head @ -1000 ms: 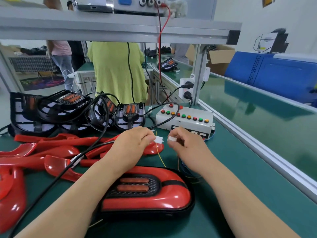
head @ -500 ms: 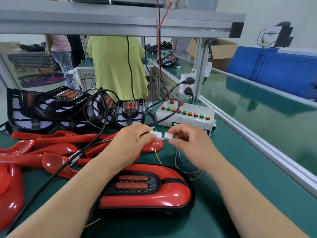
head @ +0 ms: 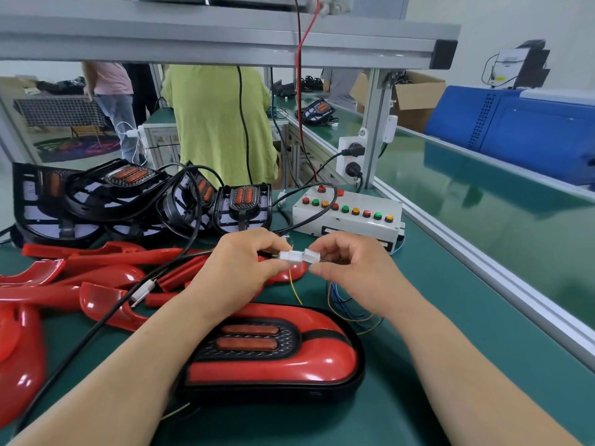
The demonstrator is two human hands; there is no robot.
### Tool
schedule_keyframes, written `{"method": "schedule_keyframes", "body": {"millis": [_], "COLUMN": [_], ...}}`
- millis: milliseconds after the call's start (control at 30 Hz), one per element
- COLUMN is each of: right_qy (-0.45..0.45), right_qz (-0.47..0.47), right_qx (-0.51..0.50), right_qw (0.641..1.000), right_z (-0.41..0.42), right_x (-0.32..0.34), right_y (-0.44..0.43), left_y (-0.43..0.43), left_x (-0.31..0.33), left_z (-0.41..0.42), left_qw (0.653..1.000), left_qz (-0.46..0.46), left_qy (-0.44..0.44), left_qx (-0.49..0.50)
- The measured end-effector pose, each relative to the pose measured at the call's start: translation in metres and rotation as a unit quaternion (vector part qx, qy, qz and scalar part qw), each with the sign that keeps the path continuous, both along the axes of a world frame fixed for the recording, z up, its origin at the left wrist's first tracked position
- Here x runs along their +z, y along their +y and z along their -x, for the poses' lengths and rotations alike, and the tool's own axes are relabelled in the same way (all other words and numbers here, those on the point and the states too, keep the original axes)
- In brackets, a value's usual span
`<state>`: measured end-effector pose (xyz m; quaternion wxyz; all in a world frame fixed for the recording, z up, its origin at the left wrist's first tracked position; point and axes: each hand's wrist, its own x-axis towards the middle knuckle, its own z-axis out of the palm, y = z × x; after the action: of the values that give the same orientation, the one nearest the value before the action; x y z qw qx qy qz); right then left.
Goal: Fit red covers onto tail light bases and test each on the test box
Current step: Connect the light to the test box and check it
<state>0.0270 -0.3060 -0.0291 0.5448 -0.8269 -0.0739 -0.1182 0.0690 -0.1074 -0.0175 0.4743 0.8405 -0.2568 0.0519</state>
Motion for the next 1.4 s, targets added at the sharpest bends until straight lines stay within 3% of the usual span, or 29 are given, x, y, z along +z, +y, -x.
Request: {"method": "schedule_keyframes", "body": {"millis": [300,533,833,1400], "right_qy": [0.024,0.043,0.042,0.071], "right_qz": [-0.032,-0.052,-0.082,0.034], "right_qx": [0.020,0.006,0.038,-0.008], "right_qw": [0.999,0.998,0.995,0.997], "right_z": [0.001,-0.002,0.001,0.004], "right_x": [0.002,-0.002,0.000,0.005], "right_y": [-0.002,-0.002,-0.003,-0.006], "left_y": [0.002,0.003,0.002,0.002], "left_x": [0.005,0.006,0.001,-0.004], "left_z": [0.003,0.004,0.001,-0.002], "left_qw": [0.988,0.975,0.987,0.998], "left_qz": [-0.037,-0.059,-0.026,-0.002], "left_qy": [-0.150,-0.206,-0.141,-0.054], "left_qx": [-0.026,-0.058,-0.078,-0.041]}}
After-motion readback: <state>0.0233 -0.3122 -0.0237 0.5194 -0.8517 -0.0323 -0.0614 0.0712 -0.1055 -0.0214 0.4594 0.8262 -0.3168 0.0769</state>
